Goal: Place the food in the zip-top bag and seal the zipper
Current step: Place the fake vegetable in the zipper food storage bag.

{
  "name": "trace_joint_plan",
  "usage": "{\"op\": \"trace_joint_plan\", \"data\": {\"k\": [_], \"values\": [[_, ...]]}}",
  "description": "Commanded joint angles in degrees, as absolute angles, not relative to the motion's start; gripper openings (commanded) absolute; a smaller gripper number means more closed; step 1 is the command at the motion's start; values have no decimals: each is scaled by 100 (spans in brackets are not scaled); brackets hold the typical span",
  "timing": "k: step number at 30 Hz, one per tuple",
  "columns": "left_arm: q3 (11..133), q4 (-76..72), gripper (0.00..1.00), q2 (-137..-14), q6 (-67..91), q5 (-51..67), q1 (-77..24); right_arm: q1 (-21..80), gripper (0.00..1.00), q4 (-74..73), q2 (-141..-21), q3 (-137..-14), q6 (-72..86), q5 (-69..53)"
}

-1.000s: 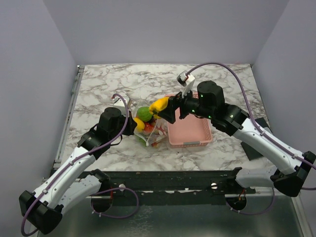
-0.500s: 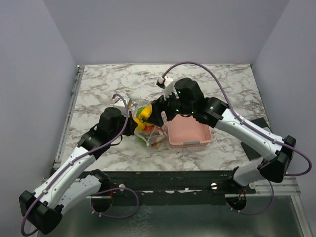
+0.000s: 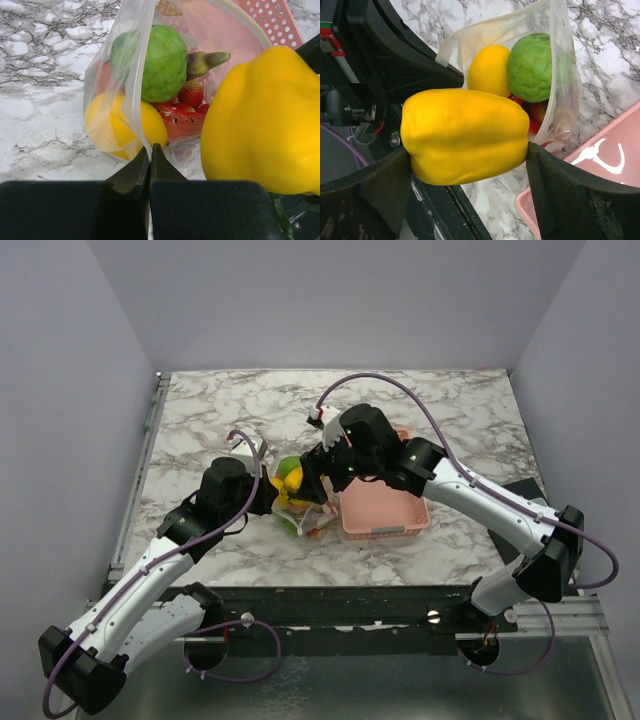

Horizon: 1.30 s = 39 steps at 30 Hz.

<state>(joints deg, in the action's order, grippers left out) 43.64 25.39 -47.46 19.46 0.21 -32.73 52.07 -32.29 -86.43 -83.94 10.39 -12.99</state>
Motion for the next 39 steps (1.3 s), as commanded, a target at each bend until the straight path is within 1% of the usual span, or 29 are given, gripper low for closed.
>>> {"op": "trace_joint_plan", "data": {"k": [1,5,10,24,32,39], "values": [[4341,2452,0,-4676,1925,164,-3279,5247,50,-3254,-8803,-8274,1048,-1234],[4342,2451,0,-4676,1919,180,-3286,5247,51,-3211,-8897,-8223,1088,-1225],[4333,2448,0,-4667,1924,193,-3286,5247,53,-3173,-9015,-8174,1126,-1181],[4333,2452,0,-4719,1919,185,-3287,5292,57,-3123,-9082,-8091,1172,-1494],[4333,2454,0,-4737,1921,168,-3284,5344,58,-3197,-9209,-8549,1145,-1334],[4333,2456,0,-4738,1921,166,-3285,5385,58,-3653,-9431,-9138,847,-1304]]}}
